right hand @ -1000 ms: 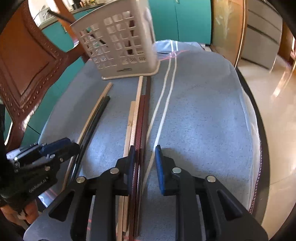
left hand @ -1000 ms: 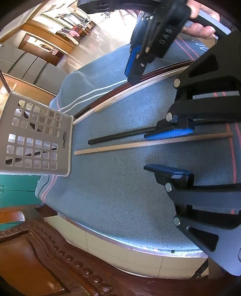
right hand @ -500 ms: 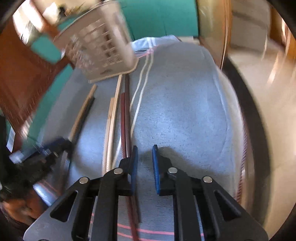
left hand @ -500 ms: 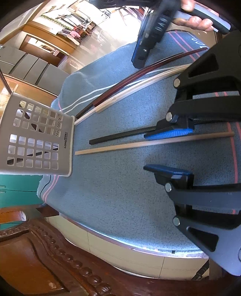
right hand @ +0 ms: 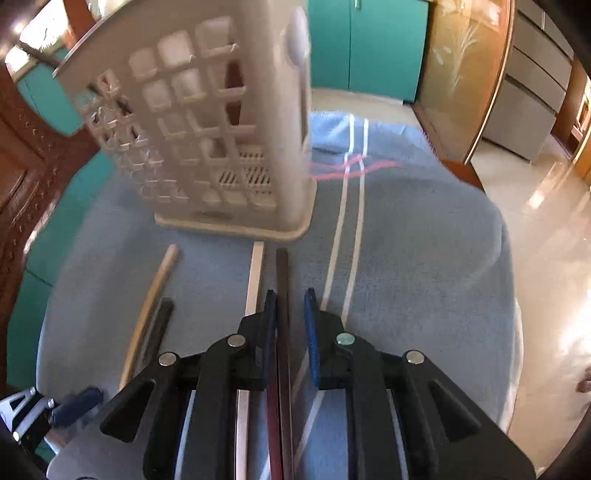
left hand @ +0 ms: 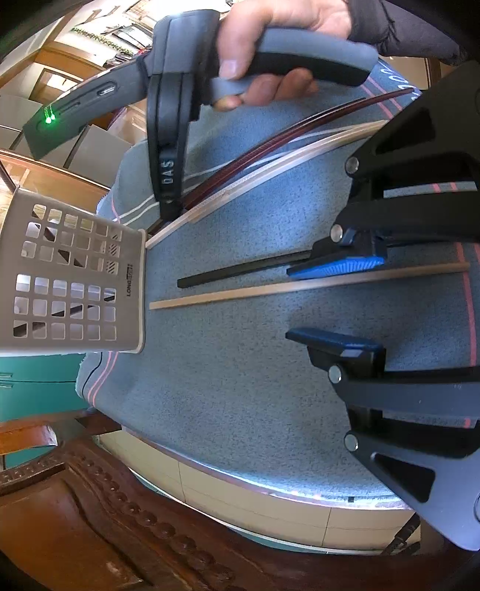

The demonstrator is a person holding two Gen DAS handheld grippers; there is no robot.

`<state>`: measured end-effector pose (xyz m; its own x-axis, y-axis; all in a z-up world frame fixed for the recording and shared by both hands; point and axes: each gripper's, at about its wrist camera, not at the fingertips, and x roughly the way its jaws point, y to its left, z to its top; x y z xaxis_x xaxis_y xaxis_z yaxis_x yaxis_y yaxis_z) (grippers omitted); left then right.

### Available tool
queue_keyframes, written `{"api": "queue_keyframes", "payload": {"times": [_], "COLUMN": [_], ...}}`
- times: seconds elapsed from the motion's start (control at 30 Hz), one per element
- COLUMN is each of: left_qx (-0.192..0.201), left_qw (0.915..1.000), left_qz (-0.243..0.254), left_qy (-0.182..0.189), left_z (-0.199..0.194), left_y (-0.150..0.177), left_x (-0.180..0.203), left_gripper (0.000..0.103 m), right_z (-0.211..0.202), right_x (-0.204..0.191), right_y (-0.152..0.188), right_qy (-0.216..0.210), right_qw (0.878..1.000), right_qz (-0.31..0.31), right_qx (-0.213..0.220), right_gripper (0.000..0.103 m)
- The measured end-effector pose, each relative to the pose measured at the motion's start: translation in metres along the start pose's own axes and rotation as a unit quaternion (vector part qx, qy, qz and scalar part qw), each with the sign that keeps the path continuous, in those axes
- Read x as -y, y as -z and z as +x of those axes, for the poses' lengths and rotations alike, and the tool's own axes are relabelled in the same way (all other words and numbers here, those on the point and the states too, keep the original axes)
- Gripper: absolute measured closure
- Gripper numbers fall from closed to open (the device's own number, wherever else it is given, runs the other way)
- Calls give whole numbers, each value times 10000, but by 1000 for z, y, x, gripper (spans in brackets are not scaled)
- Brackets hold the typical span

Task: Organize utensils
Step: 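Grasp a dark red chopstick with the right tool while the left tool grasps a light wooden one, then lift both held chopsticks and lower them into the white basket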

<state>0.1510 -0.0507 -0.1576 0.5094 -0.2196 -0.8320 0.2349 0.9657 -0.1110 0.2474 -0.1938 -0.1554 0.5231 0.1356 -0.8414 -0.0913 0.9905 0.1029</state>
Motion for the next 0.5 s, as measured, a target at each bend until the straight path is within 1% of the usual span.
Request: {"api": "queue_keyframes", "payload": {"times": [0.03,0.1,0.27,0.37,0.4,0.43,0.5], "left_qx": [0,-6,-34,-82,-114,-158,-293], "left_qw": [10000,10000,10000,9998,9997,9995,9987], "left_qz": [13,5,11,9,2,8,100], "left_qy": [-8,-5,-58,-175,-219,-266,-408], "left_z": [0,1,5,15,20,23,34], "left_y": [0,-1,-7,-22,-29,-35,-51], "left_x": [0,0,-1,-1,-1,0,5], "left_gripper": [74,74,74,73,72,71,64], "right_z": [-1,-3,-13,-19,-20,-20,-22], "right_x": [6,18,47,49,48,43,34], "right_y": [1,5,19,27,29,32,37], "right_qy": [-30,-164,-117,46,90,181,347], "right_qw": [10000,9995,9992,9998,9998,9997,9991], "right_qz": [88,239,355,144,56,-86,-239], "right_qx": [-34,-82,-137,-163,-161,-147,-103], "right_gripper": [96,96,96,92,88,86,85]}}
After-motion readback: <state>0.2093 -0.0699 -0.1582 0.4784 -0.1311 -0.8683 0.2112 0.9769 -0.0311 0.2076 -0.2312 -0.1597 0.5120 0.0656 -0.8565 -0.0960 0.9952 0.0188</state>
